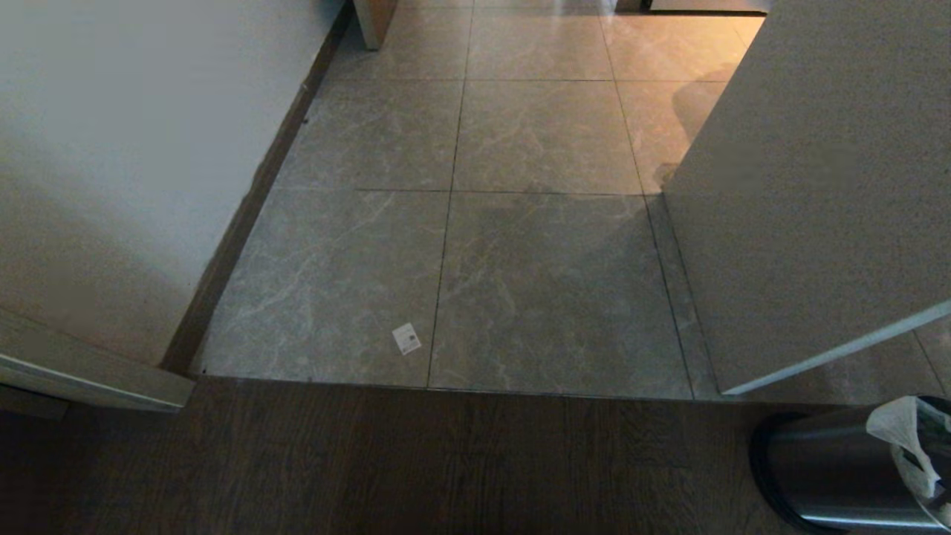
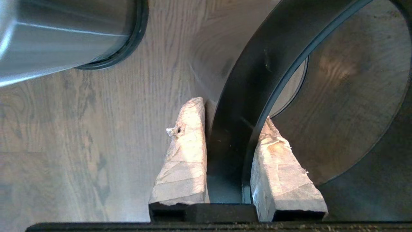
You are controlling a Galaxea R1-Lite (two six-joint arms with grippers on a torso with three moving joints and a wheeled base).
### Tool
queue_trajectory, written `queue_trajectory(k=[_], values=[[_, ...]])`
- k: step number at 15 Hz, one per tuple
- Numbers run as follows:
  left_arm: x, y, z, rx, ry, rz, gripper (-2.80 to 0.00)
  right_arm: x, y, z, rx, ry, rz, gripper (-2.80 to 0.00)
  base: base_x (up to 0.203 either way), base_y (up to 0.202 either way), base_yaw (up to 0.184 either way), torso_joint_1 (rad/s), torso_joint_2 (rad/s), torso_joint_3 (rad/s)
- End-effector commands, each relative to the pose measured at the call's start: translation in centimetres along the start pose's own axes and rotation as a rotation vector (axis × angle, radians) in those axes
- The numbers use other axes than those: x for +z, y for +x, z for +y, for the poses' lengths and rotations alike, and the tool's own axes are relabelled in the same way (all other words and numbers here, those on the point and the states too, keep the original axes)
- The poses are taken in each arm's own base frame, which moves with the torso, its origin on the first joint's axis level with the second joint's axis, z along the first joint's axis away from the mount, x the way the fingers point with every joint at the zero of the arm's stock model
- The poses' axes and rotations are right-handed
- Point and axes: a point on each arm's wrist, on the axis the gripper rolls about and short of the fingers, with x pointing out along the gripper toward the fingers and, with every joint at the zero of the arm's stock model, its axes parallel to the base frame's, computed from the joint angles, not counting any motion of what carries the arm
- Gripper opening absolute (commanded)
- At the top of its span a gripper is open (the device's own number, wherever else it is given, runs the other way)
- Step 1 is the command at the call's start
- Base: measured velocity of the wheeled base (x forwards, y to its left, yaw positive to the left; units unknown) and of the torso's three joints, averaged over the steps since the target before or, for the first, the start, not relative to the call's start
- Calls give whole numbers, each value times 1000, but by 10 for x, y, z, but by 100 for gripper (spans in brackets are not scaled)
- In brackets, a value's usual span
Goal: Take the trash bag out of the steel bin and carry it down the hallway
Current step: Place the outer trash can on the ground, then pick up the trash bag
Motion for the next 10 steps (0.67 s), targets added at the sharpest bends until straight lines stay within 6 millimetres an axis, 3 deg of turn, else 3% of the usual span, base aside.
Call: queue_trajectory(k=[1, 10], values=[[0, 0, 0, 0, 0, 0, -280, -5, 5, 2, 13, 2, -2, -280, 0, 0, 0, 0, 0, 0], [0, 0, 0, 0, 0, 0, -280, -2, 8, 10, 69, 58, 23, -280, 0, 0, 0, 0, 0, 0]])
